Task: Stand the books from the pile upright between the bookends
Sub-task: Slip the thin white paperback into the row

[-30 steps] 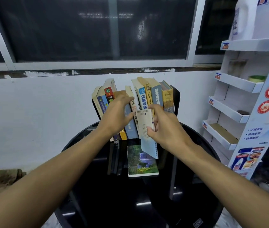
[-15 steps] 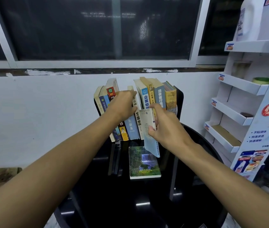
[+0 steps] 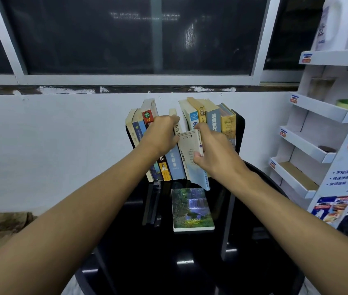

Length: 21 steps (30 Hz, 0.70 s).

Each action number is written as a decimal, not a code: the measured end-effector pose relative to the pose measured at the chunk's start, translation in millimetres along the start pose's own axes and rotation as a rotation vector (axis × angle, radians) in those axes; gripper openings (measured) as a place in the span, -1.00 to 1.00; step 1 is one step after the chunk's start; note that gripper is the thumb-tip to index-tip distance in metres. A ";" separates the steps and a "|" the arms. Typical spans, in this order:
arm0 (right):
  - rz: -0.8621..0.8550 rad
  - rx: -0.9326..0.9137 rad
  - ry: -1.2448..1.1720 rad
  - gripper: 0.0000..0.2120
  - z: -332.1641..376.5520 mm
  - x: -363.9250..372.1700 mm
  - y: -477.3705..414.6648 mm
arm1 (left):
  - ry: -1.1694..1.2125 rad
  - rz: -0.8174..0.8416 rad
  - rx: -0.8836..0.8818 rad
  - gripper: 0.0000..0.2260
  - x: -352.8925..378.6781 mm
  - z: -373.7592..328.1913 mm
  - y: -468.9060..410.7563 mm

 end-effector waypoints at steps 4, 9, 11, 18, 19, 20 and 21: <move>-0.007 0.008 -0.004 -0.50 -0.8 0.7 -3.8 | 0.027 -0.030 0.007 -0.70 -1.7 2.0 2.5; -0.032 0.024 0.013 -0.51 -4.2 -4.2 -7.8 | 0.041 -0.059 0.017 -0.75 -1.3 4.8 3.5; -0.032 0.027 0.015 -0.52 -5.1 -5.5 -8.1 | 0.044 -0.067 0.017 -0.73 -1.3 5.5 3.7; -0.033 0.029 0.020 -0.51 -0.6 -6.6 -7.4 | 0.047 -0.077 0.001 -0.61 1.0 8.0 4.1; -0.031 0.032 0.023 -0.52 -0.6 -6.5 -7.9 | 0.047 -0.076 0.000 -0.60 1.4 8.2 4.1; -0.030 0.036 0.027 -0.52 -0.7 -6.9 -8.4 | 0.049 -0.075 0.004 -0.62 1.4 8.0 4.1; -0.031 0.040 0.029 -0.52 -1.0 -8.0 -8.6 | 0.051 -0.074 0.007 -0.65 1.1 7.3 4.2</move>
Point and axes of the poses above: each hand's wrist, its own y-axis away from the middle knuckle, its own x-axis out of the palm, z = x × y, the point moved 9 cm from there along -y, towards the middle knuckle, and after that the axes turned 12 degrees about -y, right-handed, at the moved point
